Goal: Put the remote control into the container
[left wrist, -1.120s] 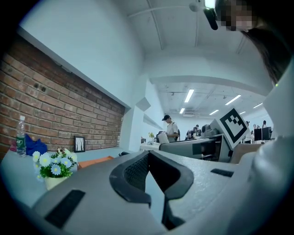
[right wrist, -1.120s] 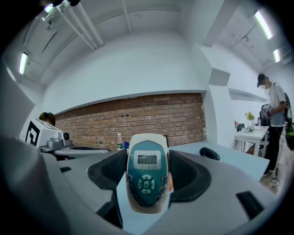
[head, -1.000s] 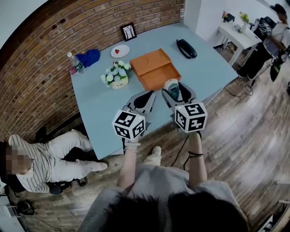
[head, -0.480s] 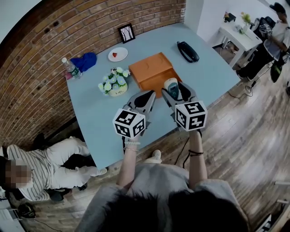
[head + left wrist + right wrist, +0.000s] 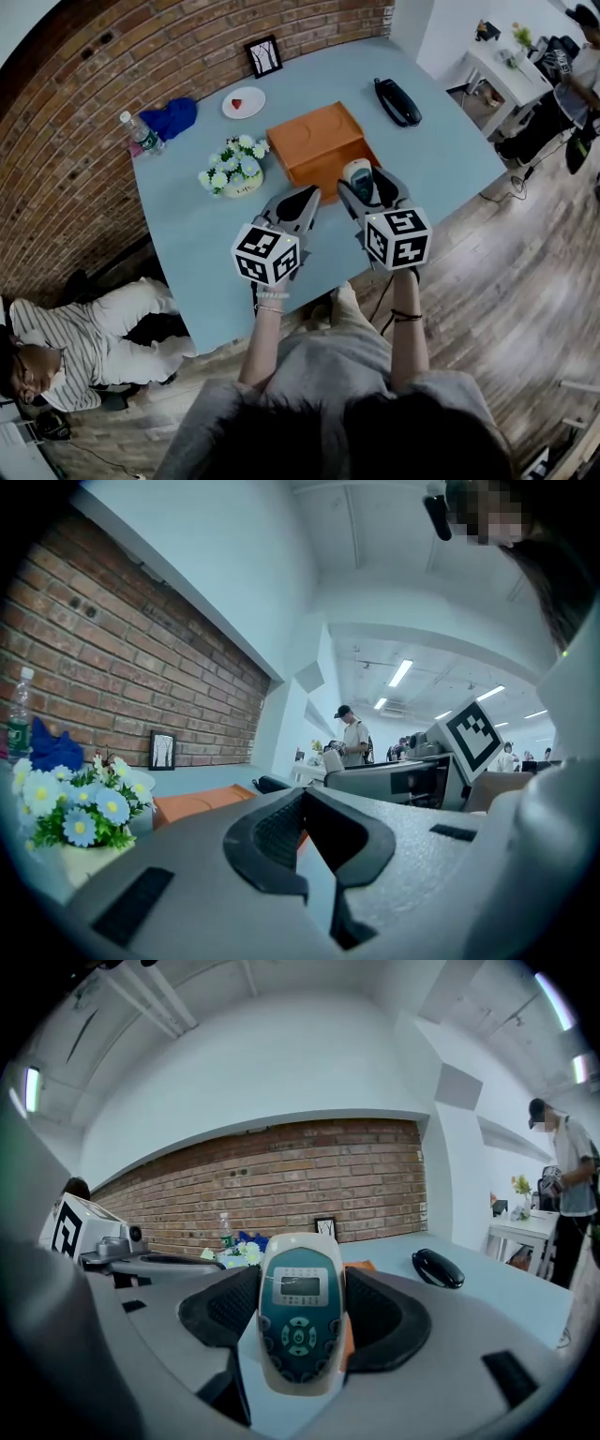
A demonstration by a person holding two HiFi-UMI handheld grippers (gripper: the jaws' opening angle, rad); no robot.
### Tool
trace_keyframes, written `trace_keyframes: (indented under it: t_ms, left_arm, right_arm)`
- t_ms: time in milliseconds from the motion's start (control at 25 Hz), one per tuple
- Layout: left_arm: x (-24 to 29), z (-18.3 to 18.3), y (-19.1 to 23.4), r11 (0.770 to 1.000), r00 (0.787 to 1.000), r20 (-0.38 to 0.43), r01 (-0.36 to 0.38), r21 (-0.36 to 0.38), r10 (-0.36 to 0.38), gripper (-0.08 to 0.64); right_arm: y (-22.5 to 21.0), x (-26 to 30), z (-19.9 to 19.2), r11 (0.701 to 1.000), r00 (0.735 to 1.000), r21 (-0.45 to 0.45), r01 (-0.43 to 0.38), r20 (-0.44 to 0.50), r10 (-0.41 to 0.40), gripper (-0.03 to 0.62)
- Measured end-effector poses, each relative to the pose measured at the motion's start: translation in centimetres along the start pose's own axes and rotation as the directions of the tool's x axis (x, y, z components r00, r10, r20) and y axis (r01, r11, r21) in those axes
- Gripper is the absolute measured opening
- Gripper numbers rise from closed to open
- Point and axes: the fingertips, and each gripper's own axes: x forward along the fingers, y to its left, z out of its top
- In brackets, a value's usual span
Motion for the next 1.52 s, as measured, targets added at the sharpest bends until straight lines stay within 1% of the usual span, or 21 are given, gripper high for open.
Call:
trace_keyframes:
  t_ms: [320,440,680,840,1000,1160,1280,1520]
  left_arm:
    - [3.3,-0.2,2.8,0.997,0.998,-0.017,-0.058,-0.042,0.057,0.003]
    - [4.3,-0.7,3.8,0.994,0.996,-0.030,-0.087,-0.061,0.086,0.003]
    - [6.1,-1.4,5.5,0.983,0.988,-0.044,-0.154,-0.097,0.151,0.003]
    - [7.0,-2.0,6.4,0.974,0.981,-0.054,-0.193,-0.116,0.188,0.003]
    - [7.3,-2.5,7.2,0.964,0.972,-0.067,-0.230,-0.133,0.223,0.003]
    - [7.5,-3.4,7.6,0.958,0.969,-0.089,-0.242,-0.152,0.231,0.003]
    - [7.2,-4.5,7.8,0.952,0.967,-0.116,-0.246,-0.182,0.227,0.003]
    - [7.2,-6.1,8.6,0.943,0.964,-0.147,-0.248,-0.222,0.219,0.003]
  right_arm:
    - [-2.4,4.8,0.8,0.997,0.996,-0.037,-0.069,-0.056,0.067,0.287]
    - [-3.2,6.3,0.4,0.994,0.991,-0.041,-0.105,-0.086,0.101,0.287]
    - [-3.8,8.9,-0.6,0.979,0.972,-0.061,-0.193,-0.149,0.182,0.287]
    - [-4.2,10.3,-1.4,0.963,0.954,-0.092,-0.254,-0.191,0.233,0.287]
    - [-4.0,11.7,-2.3,0.937,0.928,-0.133,-0.322,-0.240,0.284,0.287]
    - [-3.5,12.8,-3.7,0.900,0.895,-0.197,-0.389,-0.314,0.318,0.287]
    - [-2.9,13.4,-4.9,0.872,0.864,-0.221,-0.437,-0.373,0.338,0.287]
    - [-2.3,14.7,-7.5,0.804,0.791,-0.271,-0.529,-0.500,0.352,0.287]
